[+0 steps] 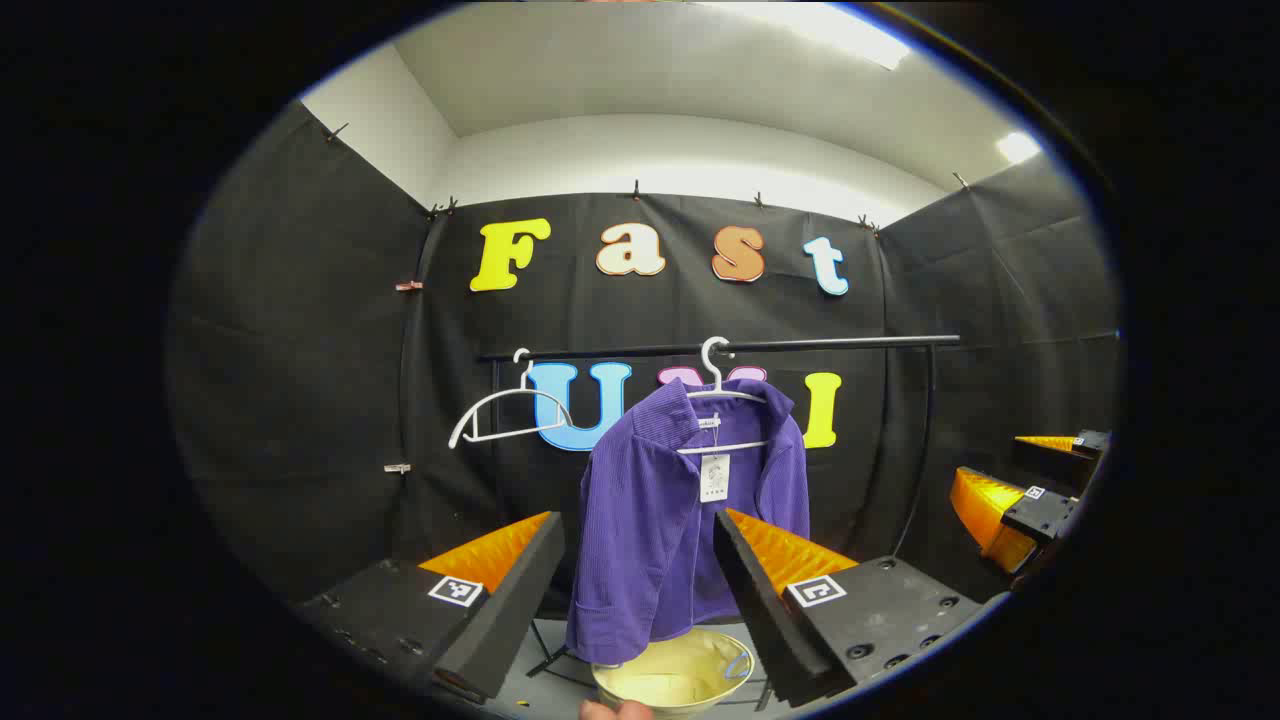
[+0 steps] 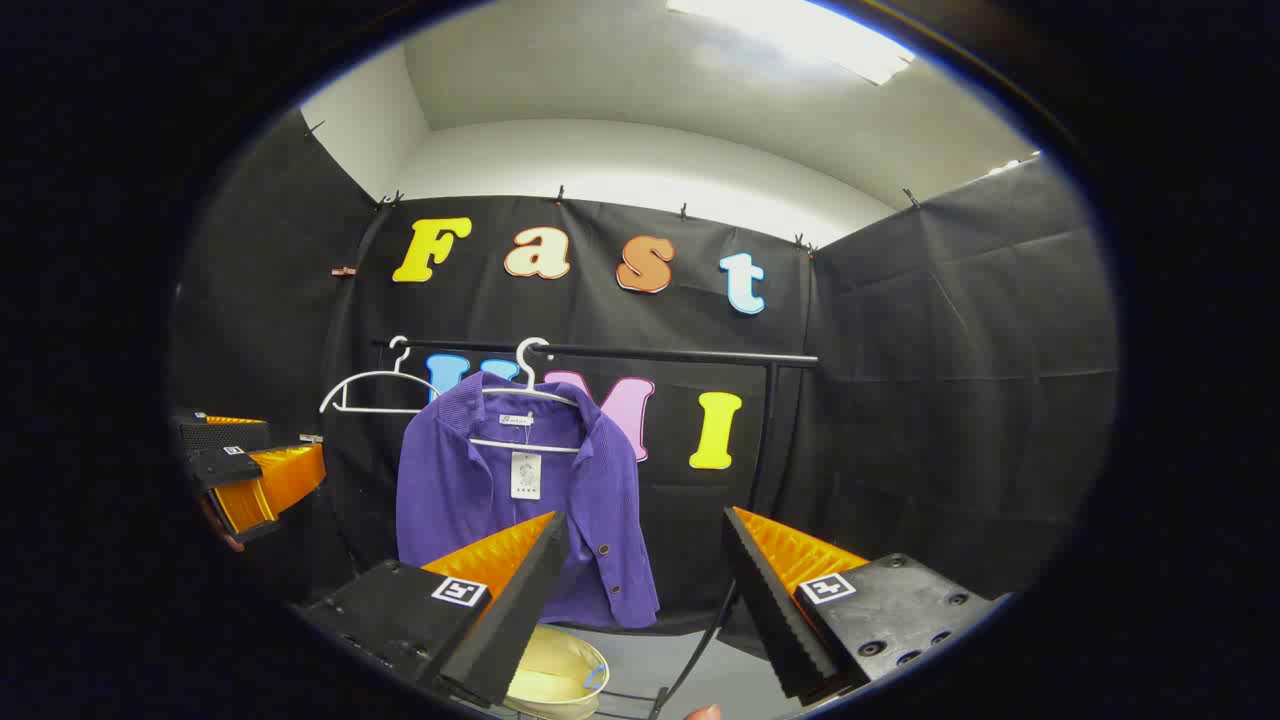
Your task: Grasp the clothes on the hanger with both hands and then place them into the laundry hamper below.
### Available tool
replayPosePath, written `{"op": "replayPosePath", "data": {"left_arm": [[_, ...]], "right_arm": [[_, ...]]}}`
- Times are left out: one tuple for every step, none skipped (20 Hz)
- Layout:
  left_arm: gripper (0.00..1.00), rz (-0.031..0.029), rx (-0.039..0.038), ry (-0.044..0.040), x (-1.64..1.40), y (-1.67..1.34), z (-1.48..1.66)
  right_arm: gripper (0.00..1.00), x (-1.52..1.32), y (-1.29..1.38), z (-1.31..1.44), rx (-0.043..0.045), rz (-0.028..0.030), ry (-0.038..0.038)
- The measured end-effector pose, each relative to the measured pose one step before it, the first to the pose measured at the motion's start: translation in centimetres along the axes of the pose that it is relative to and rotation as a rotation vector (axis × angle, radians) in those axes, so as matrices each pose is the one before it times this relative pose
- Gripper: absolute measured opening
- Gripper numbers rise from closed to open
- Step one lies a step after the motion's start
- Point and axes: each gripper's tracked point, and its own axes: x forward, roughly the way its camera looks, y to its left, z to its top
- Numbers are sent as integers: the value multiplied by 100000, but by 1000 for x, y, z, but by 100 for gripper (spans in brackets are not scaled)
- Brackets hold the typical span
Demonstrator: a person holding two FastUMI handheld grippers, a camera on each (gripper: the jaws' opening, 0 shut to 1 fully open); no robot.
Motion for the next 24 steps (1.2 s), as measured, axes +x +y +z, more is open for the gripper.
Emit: {"op": "replayPosePath", "data": {"left_arm": [[94,-15,125,-85,-153,-12,-30],[94,-112,-5,67,23,-4,31],[94,-224,-75,-30,53,-67,-36],[94,-129,-14,-30,-19,-47,52],[94,-141,83,6,-42,-29,-21],[94,-82,109,66,-10,-24,85],[94,-131,20,2,-24,-44,-22],[94,-175,17,52,-52,-87,92],[94,57,110,-46,-43,44,-73],[94,85,212,-117,-36,64,84],[94,82,303,-106,-18,-39,-13],[94,38,239,-10,-11,20,64],[94,89,120,59,42,-49,-77],[94,-147,139,147,29,-71,25],[94,64,67,204,78,-23,-96],[94,-99,-73,235,117,-10,-38],[94,105,-117,110,124,6,-126],[94,196,-4,24,233,-41,-15],[94,231,170,-75,216,-54,-58],[94,76,307,47,368,-141,-63],[94,215,430,120,467,-181,-158],[94,226,187,488,367,-163,-183],[94,419,182,241,450,-151,-266],[94,872,289,217,394,-63,-221]], "right_arm": [[97,-4,-29,7,-94,-99,-41],[99,-4,-33,-17,-211,-179,-8],[99,20,-19,45,-138,23,-79],[99,-28,-8,-41,-43,-14,48],[99,-20,18,41,-70,63,114],[99,-82,-10,-5,-39,-83,38],[99,-16,46,71,85,33,-54],[97,4,-58,60,204,-144,-138],[97,-43,-86,107,241,-143,-176],[97,-8,-13,-57,265,-84,57],[97,15,37,15,296,145,28],[99,5,-69,-34,111,-129,179],[97,36,31,6,-43,-13,134],[97,-6,8,-101,-103,35,92],[97,10,27,-36,-164,112,136],[97,74,112,-103,-62,270,62],[97,186,110,-147,90,429,369],[97,168,105,-221,163,622,312],[97,334,49,-195,-61,626,321],[97,444,-40,-239,-139,493,251],[97,508,118,-291,259,984,333],[97,619,98,-236,517,964,-5],[97,707,107,-309,429,950,157],[97,851,55,-417,-134,905,211]]}}
